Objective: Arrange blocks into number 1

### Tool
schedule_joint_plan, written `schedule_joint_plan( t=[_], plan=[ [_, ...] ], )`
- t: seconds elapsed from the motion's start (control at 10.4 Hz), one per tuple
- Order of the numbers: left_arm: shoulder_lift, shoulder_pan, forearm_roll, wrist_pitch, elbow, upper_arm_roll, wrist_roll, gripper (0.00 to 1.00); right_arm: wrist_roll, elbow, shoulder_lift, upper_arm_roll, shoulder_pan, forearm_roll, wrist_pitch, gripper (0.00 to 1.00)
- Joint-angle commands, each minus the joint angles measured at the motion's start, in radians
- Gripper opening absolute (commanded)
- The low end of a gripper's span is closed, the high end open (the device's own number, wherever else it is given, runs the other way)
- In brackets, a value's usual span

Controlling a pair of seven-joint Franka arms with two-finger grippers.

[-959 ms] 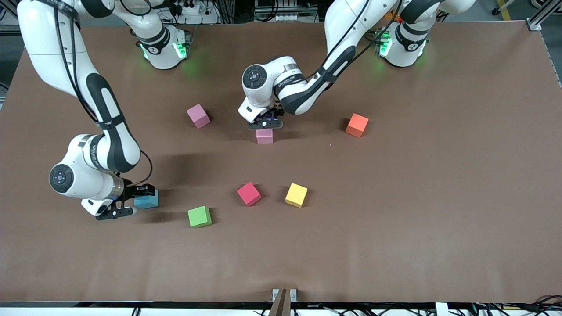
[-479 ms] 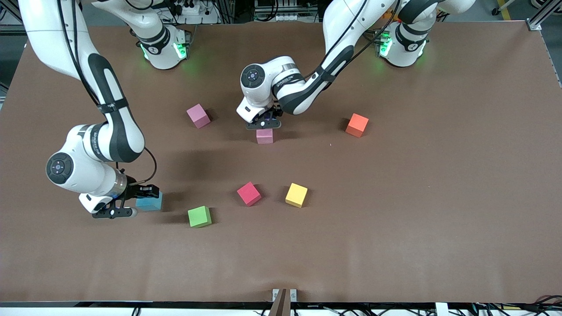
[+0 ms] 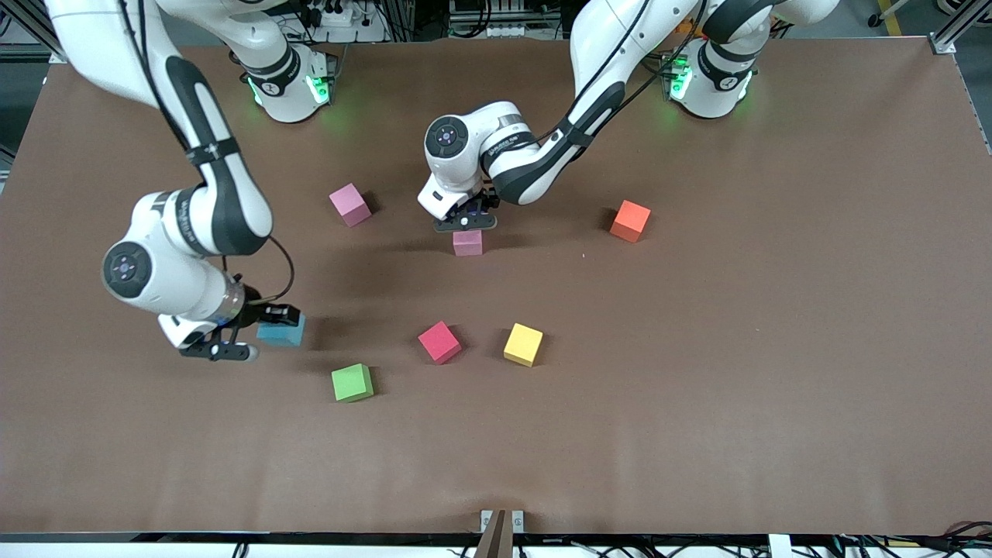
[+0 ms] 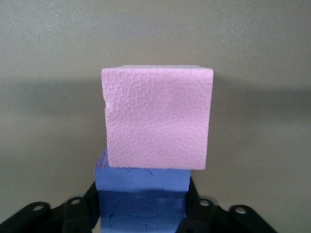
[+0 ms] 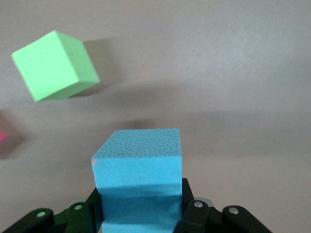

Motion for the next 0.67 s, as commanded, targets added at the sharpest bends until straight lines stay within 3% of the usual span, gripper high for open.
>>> schedule_joint_plan(
  t=[0.0,0.38,0.58],
  plan=[
    [0.0,-0.02,-0.003,-0.003,0.026,0.013,-0.027,1.0,0.071,-0.1,-0.097,-0.009,0.039,0.015,0.006,0.62],
    [-0.098,-0.029,0.001,-0.082,0.02,0.007,-0.075,1.0,0.154,-0.153,-0.142,-0.009,0.079,0.015,0.006,0.61],
    [-0.171,0.02,0.0,-0.141,0.011,0.013,-0.061,1.0,0.156,-0.159,-0.136,-0.009,0.087,0.017,0.008,0.61]
  ],
)
